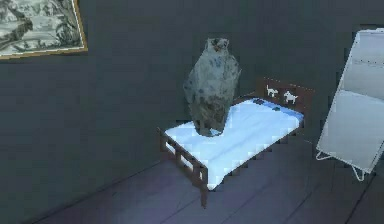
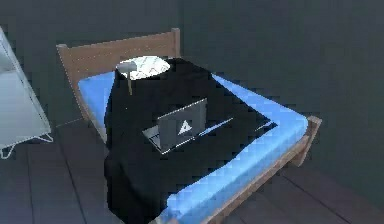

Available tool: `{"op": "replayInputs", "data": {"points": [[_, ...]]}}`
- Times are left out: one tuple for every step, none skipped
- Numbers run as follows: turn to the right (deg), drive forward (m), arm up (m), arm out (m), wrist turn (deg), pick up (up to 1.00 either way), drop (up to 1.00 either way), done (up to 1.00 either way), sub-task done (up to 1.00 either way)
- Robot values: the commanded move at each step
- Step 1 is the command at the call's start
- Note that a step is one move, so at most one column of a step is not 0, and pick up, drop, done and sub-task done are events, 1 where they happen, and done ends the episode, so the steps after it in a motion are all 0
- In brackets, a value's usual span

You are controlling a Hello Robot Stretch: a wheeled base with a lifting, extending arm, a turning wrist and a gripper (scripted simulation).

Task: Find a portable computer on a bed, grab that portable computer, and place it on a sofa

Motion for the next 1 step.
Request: {"op": "replayInputs", "data": {"points": [[42.0,0.0,0.0,0.0,0.0,0.0,0.0,0.0,0.0]]}}
